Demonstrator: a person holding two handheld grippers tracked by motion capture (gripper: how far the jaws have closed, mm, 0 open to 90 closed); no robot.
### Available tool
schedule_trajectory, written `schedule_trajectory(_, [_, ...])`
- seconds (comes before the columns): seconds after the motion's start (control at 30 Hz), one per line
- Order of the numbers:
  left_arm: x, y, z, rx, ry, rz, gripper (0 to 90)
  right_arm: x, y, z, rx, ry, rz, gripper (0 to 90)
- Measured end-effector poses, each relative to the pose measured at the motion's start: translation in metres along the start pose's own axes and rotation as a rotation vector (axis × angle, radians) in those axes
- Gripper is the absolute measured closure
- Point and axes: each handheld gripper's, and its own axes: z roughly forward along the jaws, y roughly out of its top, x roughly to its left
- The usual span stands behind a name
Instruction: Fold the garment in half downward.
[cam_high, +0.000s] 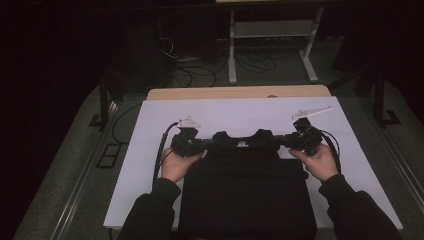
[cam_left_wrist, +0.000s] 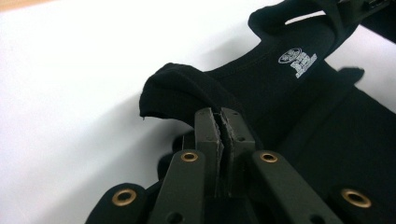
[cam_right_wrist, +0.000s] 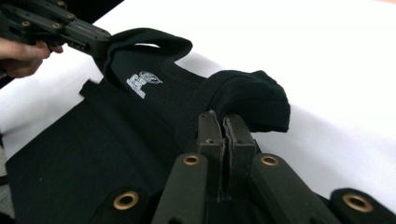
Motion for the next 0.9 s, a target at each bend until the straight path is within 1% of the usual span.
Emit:
schedule_trajectory(0.23, [-0.011,-0.016,-0.008,-0.006,-0.008,0.019,85.5,0.009,-0.019,-0.003,0.018,0.006,-0.015,85.9])
schedule_trajectory(0.33, [-0.015,-0.024,-0.012,-0.022,-0.018,0.017,85.5,0.011,-0.028,-0.005,0.014,0.015,-0.006,86.0])
schedule_trajectory(0.53, [-0.024,-0.038,-0.016,-0.029,-0.033,0.013,85.5,0.018,-0.041,-0.01,0.021,0.024,-0.006,86.0])
schedule_trajectory(0.6, [-0.026,-0.04,-0.018,-0.026,-0.036,0.02,85.5,0.021,-0.045,-0.012,0.018,0.03,-0.008,86.0])
schedule_trajectory(0.7, [-0.031,-0.045,-0.022,-0.03,-0.05,0.014,85.6,0.023,-0.05,-0.015,0.019,0.036,-0.01,86.0])
schedule_trajectory(0.73, [-0.032,-0.046,-0.023,-0.03,-0.054,0.02,85.6,0.024,-0.052,-0.016,0.019,0.039,-0.005,86.0])
schedule_trajectory(0.9, [-0.036,-0.052,-0.027,-0.025,-0.06,0.027,85.5,0.028,-0.059,-0.019,0.02,0.052,-0.001,86.0])
